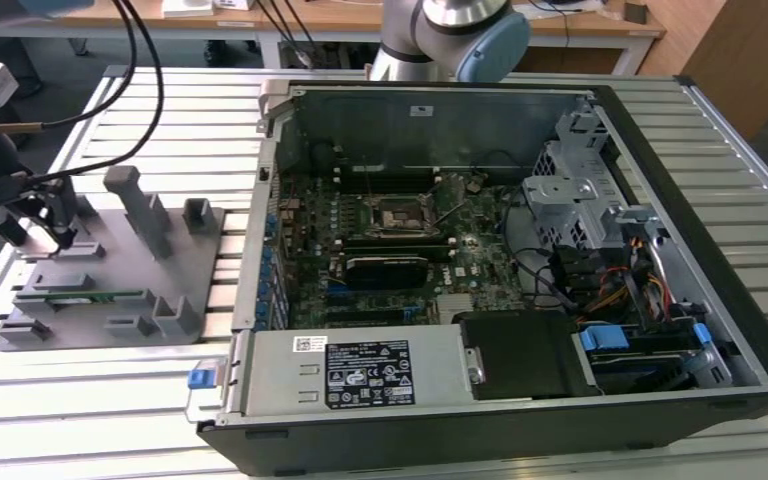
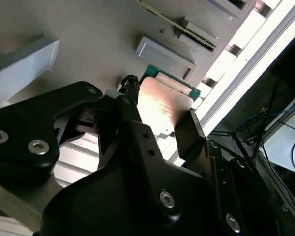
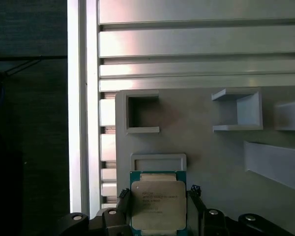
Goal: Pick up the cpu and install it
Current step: 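Pick up the cpu and move it towards the insertion slot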
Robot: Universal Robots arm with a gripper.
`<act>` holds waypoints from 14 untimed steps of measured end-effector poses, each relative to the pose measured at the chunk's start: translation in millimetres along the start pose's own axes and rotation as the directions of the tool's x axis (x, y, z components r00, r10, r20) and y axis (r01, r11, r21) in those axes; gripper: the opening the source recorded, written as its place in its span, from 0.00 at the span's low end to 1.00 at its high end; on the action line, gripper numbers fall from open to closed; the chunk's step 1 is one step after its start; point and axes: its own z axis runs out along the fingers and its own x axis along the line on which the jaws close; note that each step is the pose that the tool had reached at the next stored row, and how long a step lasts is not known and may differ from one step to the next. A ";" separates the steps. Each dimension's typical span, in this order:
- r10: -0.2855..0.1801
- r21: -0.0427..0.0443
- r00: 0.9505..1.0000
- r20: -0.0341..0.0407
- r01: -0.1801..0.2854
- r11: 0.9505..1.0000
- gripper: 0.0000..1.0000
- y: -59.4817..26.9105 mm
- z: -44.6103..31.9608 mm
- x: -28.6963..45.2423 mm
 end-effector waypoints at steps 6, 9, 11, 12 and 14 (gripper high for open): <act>0.000 0.000 1.000 0.000 0.000 1.000 0.54 0.2 -5.7 0.2; 0.000 0.000 1.000 0.001 0.000 1.000 0.54 0.3 -7.7 0.3; 0.000 0.000 1.000 0.001 0.000 1.000 0.54 0.4 -8.9 0.4; 0.000 0.000 1.000 0.001 0.000 1.000 0.54 0.4 -9.5 0.4; 0.000 0.000 1.000 0.001 0.000 1.000 0.54 0.5 -10.6 0.4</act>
